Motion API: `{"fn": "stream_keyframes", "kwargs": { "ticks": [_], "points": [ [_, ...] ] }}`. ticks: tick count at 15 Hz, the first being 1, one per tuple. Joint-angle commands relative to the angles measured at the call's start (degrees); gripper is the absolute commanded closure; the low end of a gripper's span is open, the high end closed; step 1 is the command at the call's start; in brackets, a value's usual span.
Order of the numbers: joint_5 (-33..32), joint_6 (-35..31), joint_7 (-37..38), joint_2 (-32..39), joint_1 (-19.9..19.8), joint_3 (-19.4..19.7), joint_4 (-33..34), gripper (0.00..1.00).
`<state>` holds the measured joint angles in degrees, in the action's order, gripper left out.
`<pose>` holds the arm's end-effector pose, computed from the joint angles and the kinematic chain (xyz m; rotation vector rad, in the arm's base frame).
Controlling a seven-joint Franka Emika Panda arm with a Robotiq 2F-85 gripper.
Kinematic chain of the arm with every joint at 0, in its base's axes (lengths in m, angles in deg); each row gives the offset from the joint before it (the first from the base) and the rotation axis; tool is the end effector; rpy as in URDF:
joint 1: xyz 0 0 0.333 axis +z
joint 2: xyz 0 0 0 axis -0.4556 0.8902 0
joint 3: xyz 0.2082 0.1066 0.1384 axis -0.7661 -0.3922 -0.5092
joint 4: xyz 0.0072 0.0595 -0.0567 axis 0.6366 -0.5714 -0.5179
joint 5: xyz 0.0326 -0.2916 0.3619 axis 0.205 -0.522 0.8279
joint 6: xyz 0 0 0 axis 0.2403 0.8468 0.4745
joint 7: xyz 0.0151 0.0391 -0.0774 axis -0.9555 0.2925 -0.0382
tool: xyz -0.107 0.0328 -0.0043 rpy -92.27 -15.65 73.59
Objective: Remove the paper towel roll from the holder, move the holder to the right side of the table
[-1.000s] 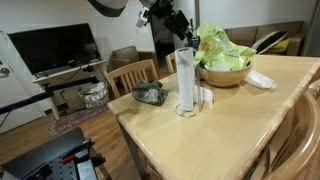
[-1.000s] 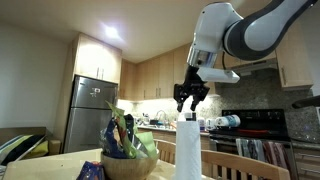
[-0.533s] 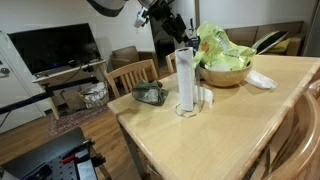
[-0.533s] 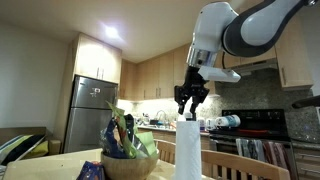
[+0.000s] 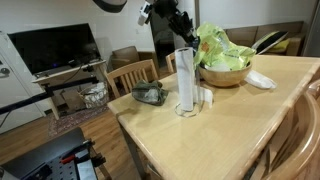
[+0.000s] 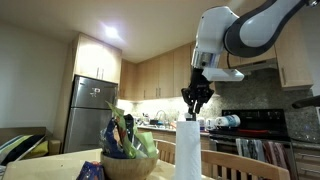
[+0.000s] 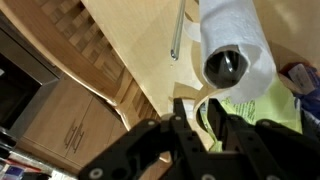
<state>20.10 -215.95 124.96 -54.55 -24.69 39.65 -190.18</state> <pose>0.6421 0.0065 0.3125 2.7741 -0.5244 0.7119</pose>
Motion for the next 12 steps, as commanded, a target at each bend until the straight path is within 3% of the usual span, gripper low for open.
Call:
{"fn": "stream_keyframes", "kwargs": {
  "ticks": [1, 2, 4, 8, 12],
  "points": [
    [0.2, 0.1, -0.3, 0.0, 0.0, 0.0, 0.0, 0.66],
    [-0.5, 0.1, 0.2, 0.1, 0.0, 0.1, 0.1, 0.4],
    [-0.4, -0.2, 0.4, 0.0, 0.0, 0.1, 0.0, 0.34],
    [0.2, 0.5, -0.1, -0.2, 0.0, 0.1, -0.1, 0.04],
    [0.8, 1.2, -0.4, -0.3, -0.3, 0.3, -0.7, 0.0]
  ]
}}
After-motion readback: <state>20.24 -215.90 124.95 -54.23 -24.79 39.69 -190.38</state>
